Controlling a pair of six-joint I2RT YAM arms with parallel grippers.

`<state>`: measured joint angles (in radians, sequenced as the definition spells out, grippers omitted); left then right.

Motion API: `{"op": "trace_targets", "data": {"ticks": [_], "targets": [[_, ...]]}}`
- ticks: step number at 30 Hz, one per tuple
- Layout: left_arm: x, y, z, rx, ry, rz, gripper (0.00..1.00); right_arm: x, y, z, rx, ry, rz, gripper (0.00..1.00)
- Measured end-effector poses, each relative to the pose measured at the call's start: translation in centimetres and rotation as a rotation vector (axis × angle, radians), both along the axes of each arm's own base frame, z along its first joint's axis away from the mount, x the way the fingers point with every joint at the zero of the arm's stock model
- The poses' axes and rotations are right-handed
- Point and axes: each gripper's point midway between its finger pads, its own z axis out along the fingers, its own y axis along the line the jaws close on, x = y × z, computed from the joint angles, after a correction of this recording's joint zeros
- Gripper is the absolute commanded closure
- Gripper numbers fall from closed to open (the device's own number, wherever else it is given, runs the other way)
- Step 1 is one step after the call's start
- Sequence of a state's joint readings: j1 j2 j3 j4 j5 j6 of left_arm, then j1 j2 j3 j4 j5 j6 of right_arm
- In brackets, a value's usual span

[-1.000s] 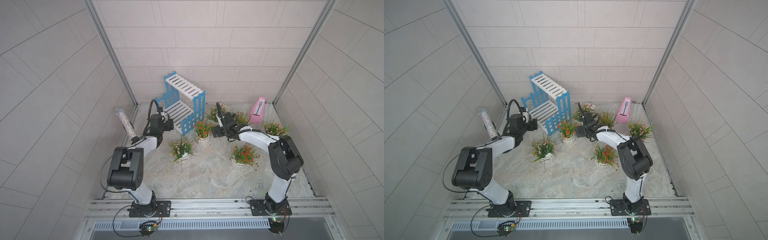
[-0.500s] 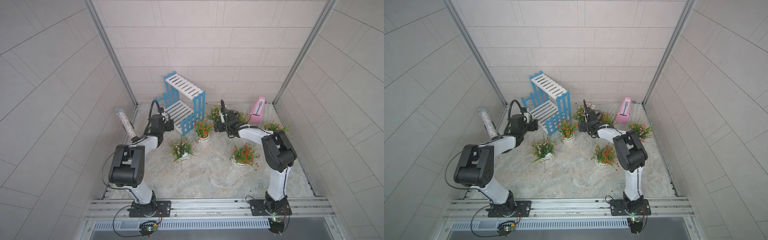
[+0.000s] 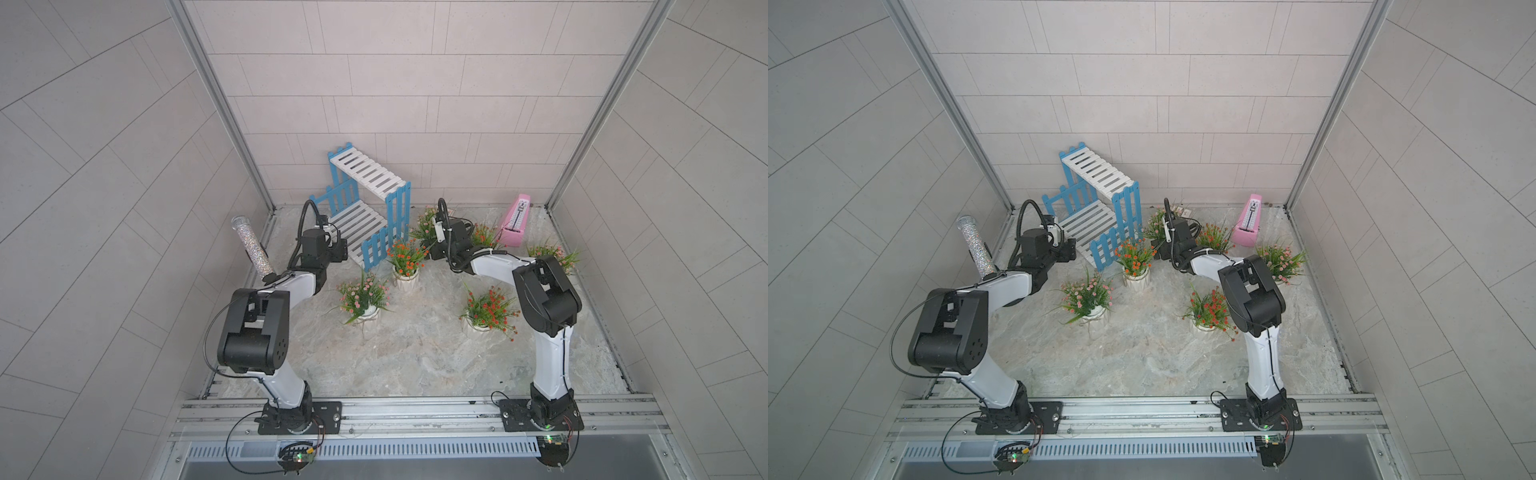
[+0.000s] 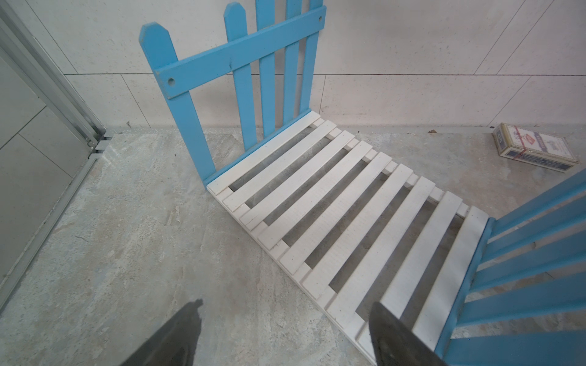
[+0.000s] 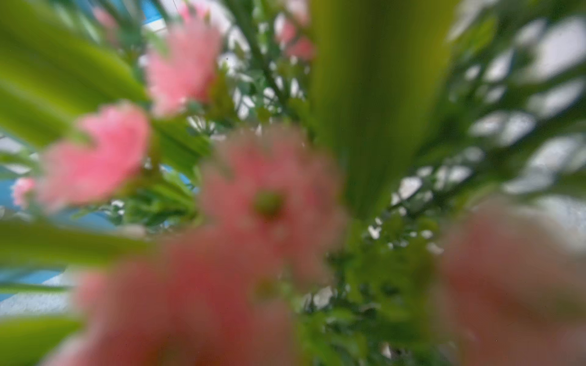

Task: Place the baby's breath potted plants on the rack by color
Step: Pick up the baby's breath potted plant from the center of the board.

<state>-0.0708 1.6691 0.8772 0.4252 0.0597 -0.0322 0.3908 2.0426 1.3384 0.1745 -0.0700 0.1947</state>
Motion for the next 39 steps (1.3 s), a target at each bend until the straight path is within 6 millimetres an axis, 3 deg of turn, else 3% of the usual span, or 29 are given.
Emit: {"op": "trace_targets", "data": {"ticks": [11,15,19,21,25,34,39], "targets": [[0.4,0.0,0.4,-0.003,-0.027,0.001,0.14,0.2,-0.8,-0.6,-0.021,-0.084,-0.023,0.14],[0.4,0.0,0.4,-0.002,-0.028,0.003,0.14,-0.7,-1.2,-1.3,-0.026,-0.094,-0.028,0.21],[0.4,0.1,0.4,-0.001,-0.029,0.005,0.14,-1.7,-1.9,-1.4,-0.032,-0.101,-0.039,0.22],[0.4,0.1,0.5,0.0,-0.031,0.008,0.14,-2.4,-2.3,-1.0,-0.03,-0.111,-0.045,0.18],[0.4,0.2,0.5,0.001,-0.032,0.011,0.14,-3.1,-2.5,0.1,-0.015,-0.137,-0.043,0.0],[0.3,0.3,0.3,0.002,-0.028,0.016,0.14,-1.0,-1.2,2.0,0.019,-0.172,-0.021,0.01],[0.3,0.3,0.3,0.002,-0.028,0.018,0.14,0.4,-0.6,1.5,0.034,-0.162,-0.007,0.01]]}}
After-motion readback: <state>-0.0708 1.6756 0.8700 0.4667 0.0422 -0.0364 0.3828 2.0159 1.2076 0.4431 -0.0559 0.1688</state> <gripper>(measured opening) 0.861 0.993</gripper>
